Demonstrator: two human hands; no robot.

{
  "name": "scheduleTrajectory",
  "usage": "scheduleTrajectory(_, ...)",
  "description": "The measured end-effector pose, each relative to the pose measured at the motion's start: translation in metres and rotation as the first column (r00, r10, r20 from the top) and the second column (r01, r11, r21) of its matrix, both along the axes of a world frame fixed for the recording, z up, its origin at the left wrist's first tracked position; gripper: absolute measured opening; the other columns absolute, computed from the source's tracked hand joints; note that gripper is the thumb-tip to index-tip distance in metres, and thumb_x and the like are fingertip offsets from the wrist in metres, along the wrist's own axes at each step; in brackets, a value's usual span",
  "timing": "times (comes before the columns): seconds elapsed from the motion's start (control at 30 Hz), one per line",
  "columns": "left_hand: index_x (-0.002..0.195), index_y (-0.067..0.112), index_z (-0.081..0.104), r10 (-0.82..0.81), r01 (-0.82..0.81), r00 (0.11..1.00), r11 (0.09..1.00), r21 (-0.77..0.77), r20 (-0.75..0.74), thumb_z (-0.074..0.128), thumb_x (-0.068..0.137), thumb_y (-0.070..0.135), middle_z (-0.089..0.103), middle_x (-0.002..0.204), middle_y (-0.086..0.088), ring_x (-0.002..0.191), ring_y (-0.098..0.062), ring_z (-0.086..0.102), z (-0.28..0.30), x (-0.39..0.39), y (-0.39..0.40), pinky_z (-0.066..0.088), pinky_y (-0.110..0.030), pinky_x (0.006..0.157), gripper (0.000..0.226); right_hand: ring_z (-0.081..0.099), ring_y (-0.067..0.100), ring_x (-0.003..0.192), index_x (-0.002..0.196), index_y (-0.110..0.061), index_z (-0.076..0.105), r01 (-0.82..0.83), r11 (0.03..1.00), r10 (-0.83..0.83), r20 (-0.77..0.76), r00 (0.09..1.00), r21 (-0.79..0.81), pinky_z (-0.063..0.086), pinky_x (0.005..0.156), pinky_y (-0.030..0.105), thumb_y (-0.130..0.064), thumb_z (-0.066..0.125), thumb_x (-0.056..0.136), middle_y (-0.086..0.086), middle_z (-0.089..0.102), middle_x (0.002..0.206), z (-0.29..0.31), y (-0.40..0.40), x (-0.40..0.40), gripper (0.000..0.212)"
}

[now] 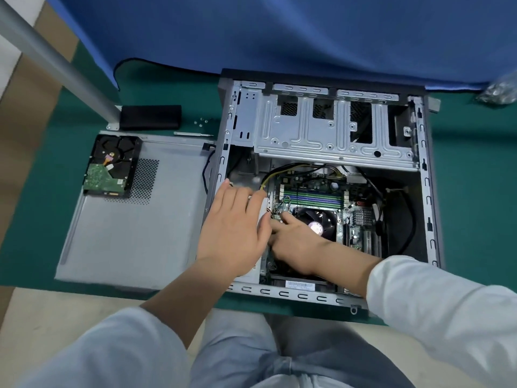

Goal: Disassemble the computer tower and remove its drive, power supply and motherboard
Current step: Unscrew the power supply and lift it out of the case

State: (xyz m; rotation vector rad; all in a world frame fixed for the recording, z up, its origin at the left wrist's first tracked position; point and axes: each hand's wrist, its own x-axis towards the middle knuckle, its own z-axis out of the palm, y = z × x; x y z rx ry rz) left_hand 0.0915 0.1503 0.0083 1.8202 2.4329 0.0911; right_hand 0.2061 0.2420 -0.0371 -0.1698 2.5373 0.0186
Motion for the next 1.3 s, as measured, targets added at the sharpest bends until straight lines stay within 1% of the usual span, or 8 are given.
scheduleTrajectory(0.13,0.121,0.013,0.053,0.003,-0.003,1.000,1.000,0.000,-0.007,0.036,0.094,0.034,0.055,0.102,-0.004,0.102,-0.026,0.051,0.000,0.002,0.000,0.020,-0.042,0.116,0.038,0.033,0.024,0.117,0.096,-0.019,0.068,-0.025,0.999,0.024,-0.017,1.000,-0.048,0.020,0.097,0.038,-0.011,0.050,0.087,-0.009,0.059,0.105,-0.001,0.005,0.014,0.022)
scheduleTrajectory(0.3,0.124,0.013,0.052,-0.003,0.003,1.000,0.999,-0.040,-0.012,0.034,0.095,0.034,0.055,0.105,-0.005,0.106,-0.026,0.050,0.003,-0.001,-0.001,0.017,-0.042,0.116,0.040,0.027,0.025,0.124,0.100,-0.017,0.069,0.046,0.998,-0.046,0.000,0.999,-0.046,0.014,0.106,0.048,-0.011,0.053,0.086,-0.007,0.060,0.107,0.000,-0.003,-0.002,0.022)
scheduleTrajectory(0.47,0.124,0.013,0.053,-0.002,0.002,1.000,1.000,-0.026,-0.005,0.031,0.095,0.035,0.056,0.105,-0.005,0.106,-0.026,0.051,0.002,0.002,-0.002,0.018,-0.042,0.116,0.042,0.033,0.024,0.109,0.089,-0.016,0.069,0.082,0.991,-0.088,-0.048,0.995,-0.101,0.019,0.087,0.036,-0.010,0.050,0.086,-0.008,0.060,0.098,-0.007,0.005,0.018,0.020)
scheduleTrajectory(0.73,0.122,0.013,0.054,-0.005,0.005,1.000,1.000,-0.007,0.007,0.033,0.095,0.034,0.055,0.103,-0.004,0.104,-0.025,0.051,0.003,0.002,-0.001,0.019,-0.042,0.116,0.040,0.038,0.025,0.104,0.086,-0.018,0.071,0.089,0.983,-0.109,-0.122,0.986,-0.163,0.024,0.093,0.035,-0.012,0.052,0.085,-0.007,0.060,0.098,-0.009,0.007,0.026,0.020)
scheduleTrajectory(0.93,0.121,0.012,0.054,-0.001,0.001,1.000,1.000,0.001,0.012,0.033,0.095,0.034,0.056,0.102,-0.005,0.104,-0.026,0.051,0.004,0.001,-0.001,0.020,-0.042,0.116,0.040,0.042,0.024,0.106,0.094,-0.021,0.065,-0.016,0.995,-0.002,-0.178,0.984,-0.098,0.033,0.089,0.038,-0.015,0.054,0.085,-0.009,0.060,0.096,-0.013,0.009,0.023,0.015)
scheduleTrajectory(1.07,0.120,0.012,0.055,-0.007,0.007,1.000,1.000,0.004,0.011,0.033,0.094,0.033,0.056,0.102,-0.005,0.103,-0.026,0.051,0.003,0.002,-0.001,0.020,-0.042,0.116,0.040,0.049,0.022,0.101,0.088,-0.024,0.065,-0.262,0.964,0.245,-0.248,0.937,-0.037,0.036,0.084,0.035,-0.019,0.058,0.085,-0.012,0.060,0.086,-0.010,0.020,0.021,0.009)
scheduleTrajectory(1.17,0.119,0.011,0.055,-0.004,0.004,1.000,1.000,0.019,0.007,0.033,0.094,0.033,0.056,0.101,-0.005,0.102,-0.026,0.051,0.004,0.002,-0.001,0.020,-0.042,0.116,0.041,0.053,0.020,0.087,0.078,-0.023,0.064,-0.315,0.948,0.281,-0.351,0.893,-0.044,0.040,0.077,0.032,-0.020,0.059,0.084,-0.010,0.058,0.077,-0.012,0.026,0.028,0.008)
scheduleTrajectory(1.3,0.118,0.011,0.056,-0.002,0.002,1.000,1.000,0.016,0.014,0.034,0.094,0.033,0.056,0.100,-0.005,0.101,-0.026,0.051,0.003,0.002,-0.001,0.022,-0.042,0.115,0.039,0.050,0.020,0.089,0.079,-0.024,0.065,-0.330,0.943,0.299,-0.350,0.888,-0.032,0.042,0.081,0.034,-0.020,0.057,0.083,-0.012,0.057,0.076,-0.016,0.021,0.029,0.010)
